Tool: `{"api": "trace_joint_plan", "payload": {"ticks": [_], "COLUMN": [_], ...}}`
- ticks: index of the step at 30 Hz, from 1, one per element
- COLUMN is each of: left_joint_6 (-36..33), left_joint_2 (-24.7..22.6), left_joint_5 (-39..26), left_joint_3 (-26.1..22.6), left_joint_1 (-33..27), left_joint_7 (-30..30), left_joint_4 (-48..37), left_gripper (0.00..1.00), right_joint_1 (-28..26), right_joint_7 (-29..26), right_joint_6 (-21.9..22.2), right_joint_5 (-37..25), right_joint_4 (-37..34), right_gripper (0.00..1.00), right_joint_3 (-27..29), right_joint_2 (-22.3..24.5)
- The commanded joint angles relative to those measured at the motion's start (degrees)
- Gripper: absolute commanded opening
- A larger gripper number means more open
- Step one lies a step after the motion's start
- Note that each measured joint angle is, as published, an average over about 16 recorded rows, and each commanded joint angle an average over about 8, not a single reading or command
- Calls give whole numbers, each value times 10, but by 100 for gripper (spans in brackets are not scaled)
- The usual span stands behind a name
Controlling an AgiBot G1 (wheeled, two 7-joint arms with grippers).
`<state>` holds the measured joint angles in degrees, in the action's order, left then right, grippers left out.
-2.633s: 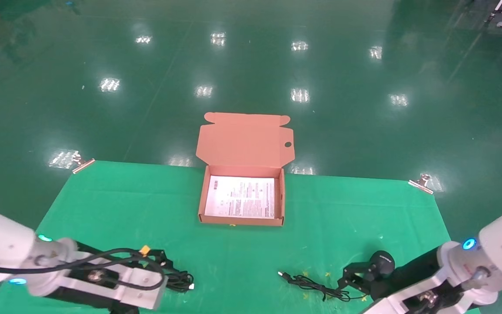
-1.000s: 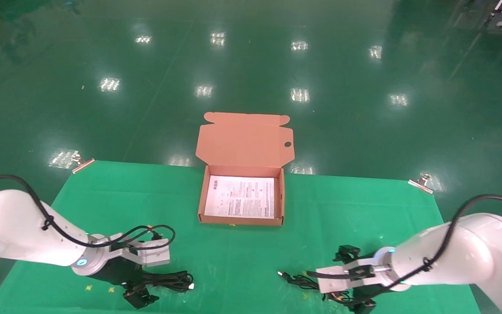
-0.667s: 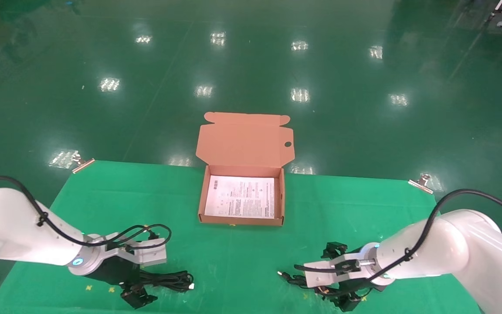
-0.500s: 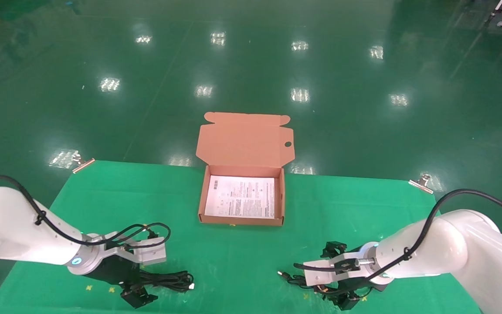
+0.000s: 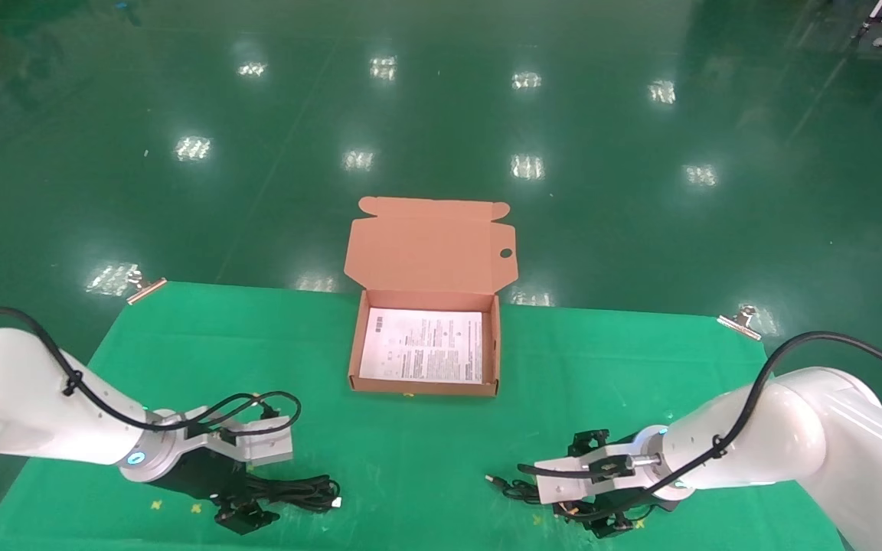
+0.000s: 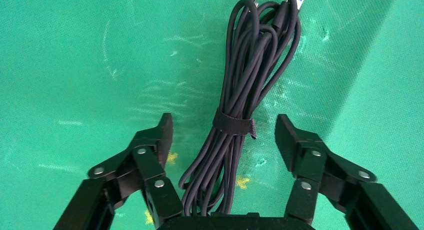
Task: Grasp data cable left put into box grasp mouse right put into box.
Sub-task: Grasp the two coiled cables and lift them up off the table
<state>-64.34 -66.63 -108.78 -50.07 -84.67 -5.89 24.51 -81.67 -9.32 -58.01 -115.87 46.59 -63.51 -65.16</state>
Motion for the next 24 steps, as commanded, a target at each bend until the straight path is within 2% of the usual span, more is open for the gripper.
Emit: {"api": "trace_joint_plan", "payload": {"ticks": [1,24], "left_joint_6": [0,-2], "left_joint_2": [0,2], "left_joint_5": [0,-3], "left_joint_3": [0,-2], "left_joint_1": [0,0], "left_joint_7": [-1,0], "left_joint_4": [1,5], "left_gripper": [0,0], "right_joint_1": [0,0], "right_joint_7": [0,-1], "right_joint_6": [-1,-2], "right_joint_5": [0,0], "right_joint_4": [1,5], "right_gripper": [0,0], "right_joint_3": [0,-1], "right_joint_2": [0,3]}}
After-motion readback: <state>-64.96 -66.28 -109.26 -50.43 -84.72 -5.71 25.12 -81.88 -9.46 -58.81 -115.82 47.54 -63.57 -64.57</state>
